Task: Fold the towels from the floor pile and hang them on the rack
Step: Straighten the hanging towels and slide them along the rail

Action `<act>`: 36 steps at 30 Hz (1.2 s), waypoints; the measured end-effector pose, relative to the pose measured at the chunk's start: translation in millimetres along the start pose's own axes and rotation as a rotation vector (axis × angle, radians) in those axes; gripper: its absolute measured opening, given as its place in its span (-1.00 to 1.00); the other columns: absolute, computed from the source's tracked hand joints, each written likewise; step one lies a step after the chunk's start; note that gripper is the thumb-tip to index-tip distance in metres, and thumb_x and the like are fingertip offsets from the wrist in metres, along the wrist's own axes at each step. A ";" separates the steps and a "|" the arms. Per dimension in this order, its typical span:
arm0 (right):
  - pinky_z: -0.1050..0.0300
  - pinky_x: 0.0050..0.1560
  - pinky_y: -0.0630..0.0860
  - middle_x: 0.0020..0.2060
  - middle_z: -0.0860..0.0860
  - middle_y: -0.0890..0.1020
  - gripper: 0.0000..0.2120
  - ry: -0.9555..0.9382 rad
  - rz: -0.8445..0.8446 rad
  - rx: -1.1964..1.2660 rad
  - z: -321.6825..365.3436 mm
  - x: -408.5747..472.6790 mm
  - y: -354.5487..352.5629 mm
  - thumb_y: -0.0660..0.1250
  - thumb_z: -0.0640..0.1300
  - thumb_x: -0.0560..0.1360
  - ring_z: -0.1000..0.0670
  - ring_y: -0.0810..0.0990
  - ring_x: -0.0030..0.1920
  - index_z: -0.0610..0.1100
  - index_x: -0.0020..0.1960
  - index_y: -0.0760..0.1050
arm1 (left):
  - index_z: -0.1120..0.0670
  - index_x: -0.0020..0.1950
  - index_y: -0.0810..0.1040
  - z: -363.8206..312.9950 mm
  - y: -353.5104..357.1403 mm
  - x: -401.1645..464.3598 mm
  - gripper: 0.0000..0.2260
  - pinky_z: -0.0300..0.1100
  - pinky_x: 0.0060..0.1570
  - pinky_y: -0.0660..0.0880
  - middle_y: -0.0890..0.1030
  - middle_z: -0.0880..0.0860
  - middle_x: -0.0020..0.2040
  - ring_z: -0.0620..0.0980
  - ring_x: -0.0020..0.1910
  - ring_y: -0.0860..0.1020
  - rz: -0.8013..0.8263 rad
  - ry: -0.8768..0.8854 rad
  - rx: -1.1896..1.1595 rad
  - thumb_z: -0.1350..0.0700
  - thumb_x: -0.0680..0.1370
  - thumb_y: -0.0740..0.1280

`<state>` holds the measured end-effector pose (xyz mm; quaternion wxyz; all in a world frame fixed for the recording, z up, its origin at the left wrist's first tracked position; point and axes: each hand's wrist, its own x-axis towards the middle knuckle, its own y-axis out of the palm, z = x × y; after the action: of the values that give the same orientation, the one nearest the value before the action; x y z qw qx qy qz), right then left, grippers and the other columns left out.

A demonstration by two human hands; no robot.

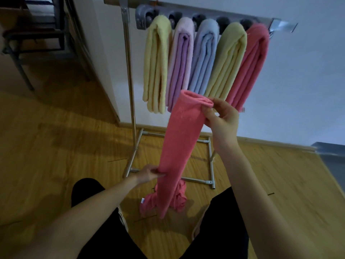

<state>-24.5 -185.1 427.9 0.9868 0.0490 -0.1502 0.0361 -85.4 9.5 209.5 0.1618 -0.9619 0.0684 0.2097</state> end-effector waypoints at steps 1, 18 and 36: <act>0.13 -0.23 0.61 -0.15 -0.07 0.63 -0.92 0.021 -0.062 0.008 -3.2 0.5 -6.3 0.37 -0.27 0.49 0.00 0.61 -0.16 -0.17 -0.03 0.59 | 0.18 0.24 0.55 1.6 2.1 -0.3 -0.71 -0.24 0.14 0.49 0.60 0.08 0.16 -0.01 0.16 0.55 -0.007 -0.027 -0.013 0.15 0.54 0.37; 0.19 -0.24 0.50 0.01 -0.17 0.50 -0.66 0.750 0.236 -0.595 -158.9 -50.2 -59.7 0.29 -0.31 0.45 -0.11 0.54 0.01 -0.30 0.21 0.35 | 0.03 -0.09 0.67 -159.7 -66.4 -45.5 -0.91 -0.34 -0.16 0.46 0.65 -0.07 -0.19 -0.20 -0.18 0.58 0.054 0.369 0.191 0.09 0.43 0.42; -0.04 0.09 0.42 -0.16 -0.08 0.60 -0.89 0.377 0.788 0.008 -55.0 -2.4 2.3 0.43 -0.16 0.41 -0.05 0.55 -0.08 -0.17 -0.10 0.58 | 0.16 0.02 0.65 -202.6 -99.7 -75.6 -0.87 -0.31 -0.22 0.53 0.67 0.03 -0.13 -0.08 -0.15 0.64 0.198 0.335 0.352 0.18 0.52 0.37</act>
<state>-10.9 -177.1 375.2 0.9076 -0.0158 0.0253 0.4188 -56.4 39.0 444.0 0.2919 -0.9287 0.2237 0.0473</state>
